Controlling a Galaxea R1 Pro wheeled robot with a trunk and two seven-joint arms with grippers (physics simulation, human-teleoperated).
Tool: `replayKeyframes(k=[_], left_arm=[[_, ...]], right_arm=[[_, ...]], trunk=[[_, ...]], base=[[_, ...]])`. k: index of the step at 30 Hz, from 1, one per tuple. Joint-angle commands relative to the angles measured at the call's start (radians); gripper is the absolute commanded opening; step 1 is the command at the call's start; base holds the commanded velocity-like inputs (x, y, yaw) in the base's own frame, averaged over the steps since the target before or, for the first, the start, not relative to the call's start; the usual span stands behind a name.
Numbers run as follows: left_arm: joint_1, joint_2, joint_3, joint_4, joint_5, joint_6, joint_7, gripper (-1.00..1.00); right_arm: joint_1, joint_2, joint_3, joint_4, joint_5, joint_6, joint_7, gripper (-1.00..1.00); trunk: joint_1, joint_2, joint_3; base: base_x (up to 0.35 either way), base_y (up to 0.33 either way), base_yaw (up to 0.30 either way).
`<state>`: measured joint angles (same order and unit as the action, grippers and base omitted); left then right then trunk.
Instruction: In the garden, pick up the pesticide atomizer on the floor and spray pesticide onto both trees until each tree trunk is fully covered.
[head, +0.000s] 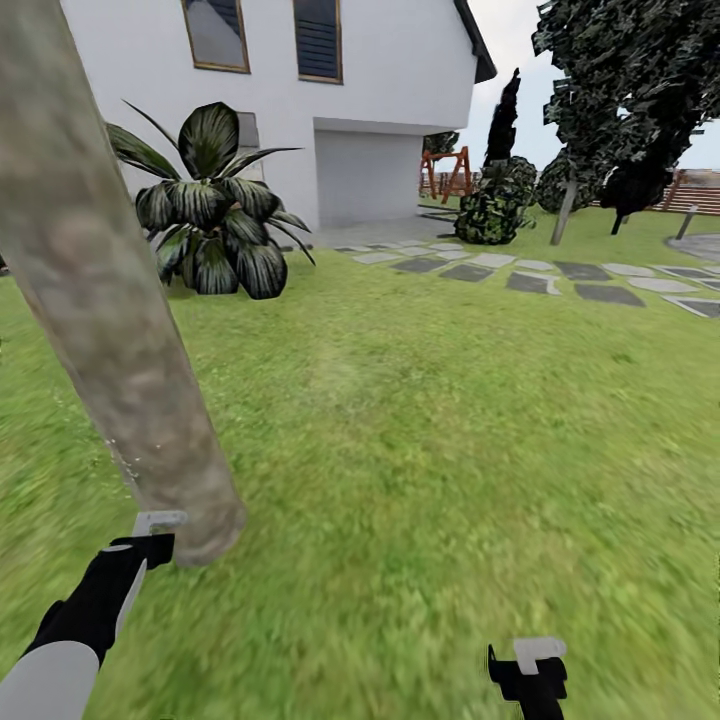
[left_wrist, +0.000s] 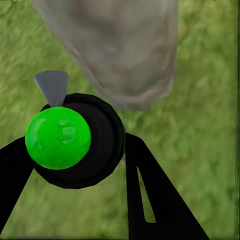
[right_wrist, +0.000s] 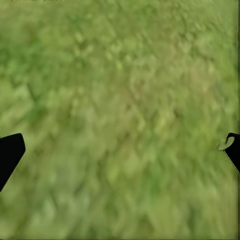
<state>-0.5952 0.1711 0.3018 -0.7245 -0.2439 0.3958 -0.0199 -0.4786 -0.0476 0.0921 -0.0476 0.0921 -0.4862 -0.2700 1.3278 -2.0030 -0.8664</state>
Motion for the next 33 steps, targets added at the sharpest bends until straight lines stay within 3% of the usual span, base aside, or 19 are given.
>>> replayKeyframes(k=[1,7,11,17,22,33], left_arm=[[0.000,0.000,-0.001,-0.001,0.002,-0.001,0.000,-1.00],[0.000,0.005,0.004,-0.001,0.008,0.001,0.001,-1.00],[0.000,0.002,0.057,-0.001,0.008,0.001,-0.001,-1.00],[-0.001,-0.001,0.046,0.010,0.000,0.013,-0.003,-1.00],[-0.003,0.001,0.045,0.002,-0.001,0.093,-0.003,-1.00],[-0.003,-0.001,0.055,-0.003,0.005,0.094,-0.002,-1.00]], right_arm=[[0.000,0.000,0.000,0.000,0.000,0.000,0.000,1.00],[0.000,0.000,0.000,0.000,-0.001,0.000,0.000,1.00],[0.000,0.000,0.000,0.000,0.000,0.000,0.000,1.00],[0.000,0.000,0.000,0.000,0.000,0.000,0.000,1.00],[0.000,0.000,0.000,0.000,0.000,0.000,0.000,1.00],[0.000,0.000,0.000,0.000,0.000,0.000,-0.001,1.00]], trunk=[[0.000,0.000,0.000],[0.000,0.000,0.000],[0.000,0.000,0.000],[0.000,0.000,0.000],[0.000,0.000,0.000],[0.000,0.000,0.000]], base=[[0.000,-0.272,0.142],[0.000,-0.272,0.269],[0.000,-0.272,0.278],[0.072,-0.272,0.125],[0.118,-0.272,0.003],[0.044,-0.272,0.188]])
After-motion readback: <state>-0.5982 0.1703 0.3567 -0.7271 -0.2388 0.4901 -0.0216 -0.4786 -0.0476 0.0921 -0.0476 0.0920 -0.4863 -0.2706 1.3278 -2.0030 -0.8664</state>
